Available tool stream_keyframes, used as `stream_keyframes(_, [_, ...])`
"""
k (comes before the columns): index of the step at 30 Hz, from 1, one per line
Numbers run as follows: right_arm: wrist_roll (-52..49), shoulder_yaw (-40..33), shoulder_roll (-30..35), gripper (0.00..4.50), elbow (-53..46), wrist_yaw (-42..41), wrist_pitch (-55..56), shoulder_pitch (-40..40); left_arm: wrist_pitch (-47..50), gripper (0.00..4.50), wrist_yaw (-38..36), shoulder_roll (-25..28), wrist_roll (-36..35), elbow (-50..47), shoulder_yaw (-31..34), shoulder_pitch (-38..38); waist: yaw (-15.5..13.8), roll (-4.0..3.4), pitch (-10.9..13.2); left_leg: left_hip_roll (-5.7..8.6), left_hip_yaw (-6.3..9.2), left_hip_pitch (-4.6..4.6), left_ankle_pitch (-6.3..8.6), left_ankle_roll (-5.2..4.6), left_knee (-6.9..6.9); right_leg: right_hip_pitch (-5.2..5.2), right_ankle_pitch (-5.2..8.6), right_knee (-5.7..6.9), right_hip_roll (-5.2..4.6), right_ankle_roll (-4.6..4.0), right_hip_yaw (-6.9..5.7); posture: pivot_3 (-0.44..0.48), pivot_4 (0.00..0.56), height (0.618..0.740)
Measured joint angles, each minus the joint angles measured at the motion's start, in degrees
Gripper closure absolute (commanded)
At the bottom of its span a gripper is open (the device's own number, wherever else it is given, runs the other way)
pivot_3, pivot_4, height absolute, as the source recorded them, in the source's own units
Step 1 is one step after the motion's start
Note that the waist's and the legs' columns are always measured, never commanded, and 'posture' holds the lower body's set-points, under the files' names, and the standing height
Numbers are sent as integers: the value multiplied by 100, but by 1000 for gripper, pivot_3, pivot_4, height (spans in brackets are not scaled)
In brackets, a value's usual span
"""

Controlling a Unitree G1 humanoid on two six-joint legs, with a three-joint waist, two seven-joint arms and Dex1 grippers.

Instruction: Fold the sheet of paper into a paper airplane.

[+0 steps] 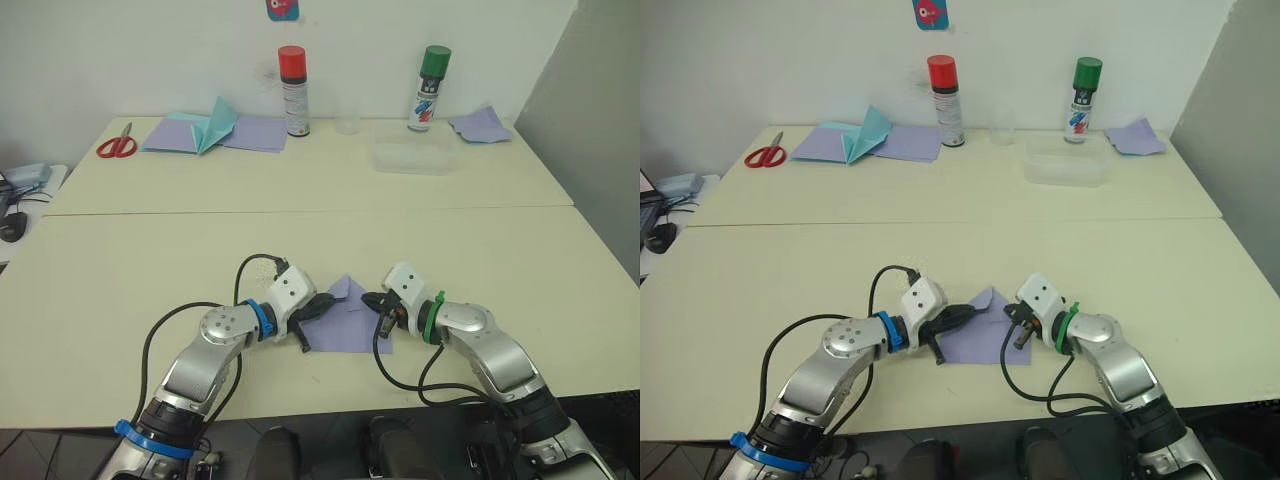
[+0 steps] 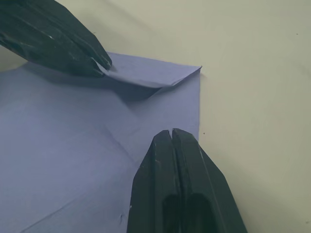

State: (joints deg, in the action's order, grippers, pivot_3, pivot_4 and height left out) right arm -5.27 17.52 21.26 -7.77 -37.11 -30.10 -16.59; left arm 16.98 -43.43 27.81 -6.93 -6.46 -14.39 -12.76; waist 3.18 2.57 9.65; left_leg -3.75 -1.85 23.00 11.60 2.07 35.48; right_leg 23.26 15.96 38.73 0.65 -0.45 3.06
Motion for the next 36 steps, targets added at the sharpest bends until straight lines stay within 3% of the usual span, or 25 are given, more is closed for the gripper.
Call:
stream_keyframes(19, [-4,-21,-73,4500,-8,81,-51,-2,-514,4478,-108,28,719,153,-309,-71,-53,0,-1,10,-8,-1,0,0,-29,-4,-1,-23,-23,3,-1,0,150,740])
stream_keyframes(36, [-280,-62,-378,4500,-410,-2,-677,-140,-773,4478,-102,32,906,176,-383,-117,-135,-10,5,8,-5,13,0,-1,-56,-7,-22,-67,-21,40,-46,0,150,740])
